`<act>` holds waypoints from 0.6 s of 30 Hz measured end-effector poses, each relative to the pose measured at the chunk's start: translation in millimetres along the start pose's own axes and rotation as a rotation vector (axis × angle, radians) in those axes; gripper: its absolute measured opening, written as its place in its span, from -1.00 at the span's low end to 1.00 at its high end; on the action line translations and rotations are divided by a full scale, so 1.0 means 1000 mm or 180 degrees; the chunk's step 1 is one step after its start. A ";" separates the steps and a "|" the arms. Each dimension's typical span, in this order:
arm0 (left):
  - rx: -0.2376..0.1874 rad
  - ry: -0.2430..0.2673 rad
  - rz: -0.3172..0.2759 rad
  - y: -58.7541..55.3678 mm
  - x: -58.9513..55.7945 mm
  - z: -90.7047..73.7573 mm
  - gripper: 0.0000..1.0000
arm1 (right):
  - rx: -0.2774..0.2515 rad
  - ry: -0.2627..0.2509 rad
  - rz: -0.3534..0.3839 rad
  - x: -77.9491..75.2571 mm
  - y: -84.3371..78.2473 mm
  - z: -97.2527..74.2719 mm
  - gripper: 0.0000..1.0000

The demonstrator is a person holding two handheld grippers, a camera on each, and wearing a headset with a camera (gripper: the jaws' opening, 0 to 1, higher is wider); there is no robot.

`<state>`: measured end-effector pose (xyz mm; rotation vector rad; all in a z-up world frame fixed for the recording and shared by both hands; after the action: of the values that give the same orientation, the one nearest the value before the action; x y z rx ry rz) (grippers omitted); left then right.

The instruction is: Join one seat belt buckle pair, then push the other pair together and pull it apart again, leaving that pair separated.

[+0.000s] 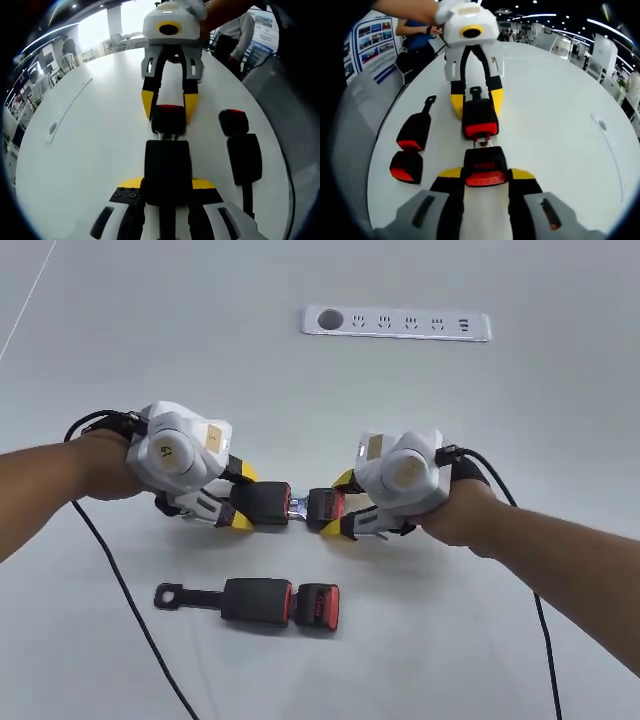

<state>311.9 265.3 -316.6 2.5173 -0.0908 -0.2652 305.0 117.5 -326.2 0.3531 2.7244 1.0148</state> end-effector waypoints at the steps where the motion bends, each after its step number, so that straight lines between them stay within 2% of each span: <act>1: 0.0001 0.0000 -0.0002 0.000 0.000 0.000 -0.34 | -0.0008 -0.0002 0.0012 0.000 0.000 0.000 -0.34; 8: 0.0016 0.0002 -0.0003 0.000 0.000 0.000 -0.33 | -0.0024 0.0046 -0.0026 -0.003 -0.006 -0.005 -0.33; 18: 0.0029 -0.0003 -0.0007 0.001 0.000 0.001 -0.33 | 0.0028 0.0010 -0.0024 -0.008 -0.029 -0.021 -0.33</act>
<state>312.2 264.2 -316.7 2.5264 -0.0897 -0.2675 302.8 81.4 -328.8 0.3426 2.7318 1.0025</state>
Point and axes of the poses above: the centre of the closed fingertips' face, and the gripper's own axes: z roughly forward along the fingers, x roughly to its left, y roughly out of its top, the point moved 6 cm from there along -z, roughly backward along the fingers, and after that the axes turned 11 degrees about -y, right-handed, at the moved point
